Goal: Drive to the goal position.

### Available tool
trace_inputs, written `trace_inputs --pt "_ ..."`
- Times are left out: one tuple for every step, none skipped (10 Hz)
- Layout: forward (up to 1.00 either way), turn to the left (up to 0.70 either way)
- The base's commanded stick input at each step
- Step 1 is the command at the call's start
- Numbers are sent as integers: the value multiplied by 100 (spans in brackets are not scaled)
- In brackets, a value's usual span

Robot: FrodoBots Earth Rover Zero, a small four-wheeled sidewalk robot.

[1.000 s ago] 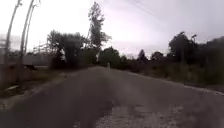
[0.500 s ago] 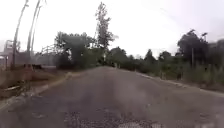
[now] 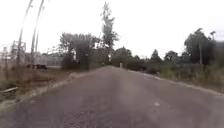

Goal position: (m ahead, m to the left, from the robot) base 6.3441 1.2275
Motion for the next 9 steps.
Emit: trace_inputs --pt "85 0" --pt "85 0" --pt "85 0" --pt "85 0" --pt "85 0" --pt "85 0" --pt "85 0" --pt "85 0" --pt "85 0"
